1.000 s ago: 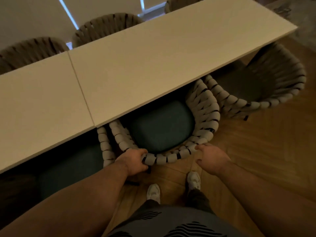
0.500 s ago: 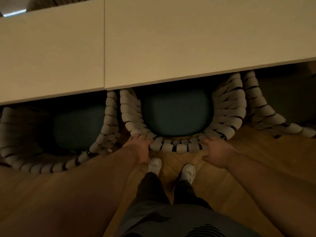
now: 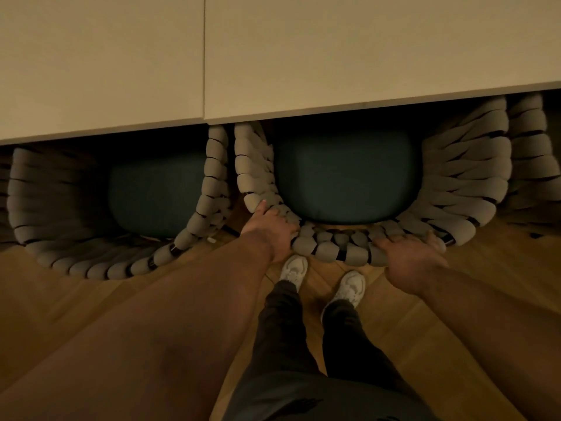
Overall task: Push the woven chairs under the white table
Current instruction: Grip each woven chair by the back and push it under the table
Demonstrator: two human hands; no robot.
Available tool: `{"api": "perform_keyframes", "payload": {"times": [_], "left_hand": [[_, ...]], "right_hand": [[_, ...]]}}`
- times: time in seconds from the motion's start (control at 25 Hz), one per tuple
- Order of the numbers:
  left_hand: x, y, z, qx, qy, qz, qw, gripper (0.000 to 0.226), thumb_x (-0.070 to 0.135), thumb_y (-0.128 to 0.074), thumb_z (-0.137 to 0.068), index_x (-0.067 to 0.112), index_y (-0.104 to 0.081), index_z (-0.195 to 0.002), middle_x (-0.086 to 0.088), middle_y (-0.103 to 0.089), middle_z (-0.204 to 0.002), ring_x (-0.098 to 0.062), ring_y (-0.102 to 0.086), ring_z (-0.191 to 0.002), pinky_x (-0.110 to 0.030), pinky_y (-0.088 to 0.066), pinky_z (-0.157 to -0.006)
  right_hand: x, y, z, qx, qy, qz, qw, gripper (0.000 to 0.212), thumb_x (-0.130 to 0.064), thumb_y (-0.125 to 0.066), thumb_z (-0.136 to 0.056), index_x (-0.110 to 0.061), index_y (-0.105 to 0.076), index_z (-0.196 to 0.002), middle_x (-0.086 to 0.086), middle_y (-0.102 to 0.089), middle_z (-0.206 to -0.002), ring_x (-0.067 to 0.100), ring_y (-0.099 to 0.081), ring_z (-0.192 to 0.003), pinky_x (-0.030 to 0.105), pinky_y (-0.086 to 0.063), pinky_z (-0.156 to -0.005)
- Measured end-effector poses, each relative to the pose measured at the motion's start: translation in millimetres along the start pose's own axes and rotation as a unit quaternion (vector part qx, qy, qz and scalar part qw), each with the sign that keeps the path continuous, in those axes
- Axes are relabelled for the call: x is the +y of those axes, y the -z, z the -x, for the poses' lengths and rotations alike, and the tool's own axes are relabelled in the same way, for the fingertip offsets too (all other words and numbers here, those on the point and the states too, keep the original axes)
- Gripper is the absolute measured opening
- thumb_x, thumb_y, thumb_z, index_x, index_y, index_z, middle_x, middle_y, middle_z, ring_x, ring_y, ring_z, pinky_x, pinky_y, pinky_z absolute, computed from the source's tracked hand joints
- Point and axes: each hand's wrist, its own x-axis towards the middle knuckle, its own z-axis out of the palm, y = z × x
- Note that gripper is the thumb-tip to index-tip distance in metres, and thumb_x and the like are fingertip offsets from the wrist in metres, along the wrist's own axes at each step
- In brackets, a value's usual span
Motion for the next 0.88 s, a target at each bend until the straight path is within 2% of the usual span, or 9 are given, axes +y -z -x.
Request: {"api": "perform_keyframes", "payload": {"times": [0.12,0.28,0.48,0.64,0.88], "left_hand": [[-8,2,-4,0.021,-0.009,-0.007,1.000,0.057,0.050,-0.044,-0.101,0.033,-0.037,-0.155,-0.001,-0.054,-0.148,-0.025,-0.039,-0.140,-0.050,-0.012,-0.124],[-18,-6,4,0.041,-0.015,0.006,0.999,0.052,0.053,-0.047,-0.099,0.035,-0.047,-0.148,0.001,-0.061,-0.137,-0.022,-0.047,-0.130,-0.044,-0.021,-0.119],[-32,-20,17,0.033,-0.012,0.041,0.999,0.053,0.056,-0.053,-0.097,0.037,-0.051,-0.146,0.001,-0.062,-0.134,-0.022,-0.047,-0.130,-0.043,-0.020,-0.119],[-43,-21,10,0.044,-0.014,0.052,0.998,0.051,0.054,-0.052,-0.096,0.037,-0.053,-0.144,0.000,-0.062,-0.132,-0.022,-0.047,-0.128,-0.043,-0.021,-0.118],[-49,-24,2,0.036,-0.046,0.083,0.995,0.059,0.058,-0.053,-0.094,0.038,-0.047,-0.149,-0.001,-0.058,-0.137,-0.021,-0.040,-0.132,-0.043,-0.017,-0.119]], "right_hand": [[-8,3,-8,-0.011,-0.013,0.016,1.000,0.063,-0.018,-0.038,-0.099,-0.035,-0.026,-0.158,0.000,-0.047,-0.155,0.029,-0.044,-0.140,0.068,-0.013,-0.120],[-21,3,-6,-0.010,-0.004,0.031,0.999,0.061,-0.016,-0.039,-0.101,-0.034,-0.025,-0.158,0.002,-0.049,-0.153,0.031,-0.046,-0.137,0.069,-0.015,-0.120],[-43,3,-5,-0.013,0.018,0.020,1.000,0.060,-0.015,-0.038,-0.100,-0.036,-0.027,-0.156,-0.001,-0.047,-0.154,0.031,-0.045,-0.137,0.070,-0.013,-0.120],[-43,13,-10,-0.005,0.041,0.028,0.999,0.055,-0.016,-0.040,-0.100,-0.035,-0.032,-0.151,-0.003,-0.048,-0.153,0.030,-0.050,-0.133,0.067,-0.018,-0.120],[-44,11,-11,0.015,0.012,0.029,0.999,0.051,-0.013,-0.042,-0.099,-0.030,-0.038,-0.147,-0.001,-0.050,-0.150,0.029,-0.046,-0.136,0.065,-0.016,-0.121]]}}
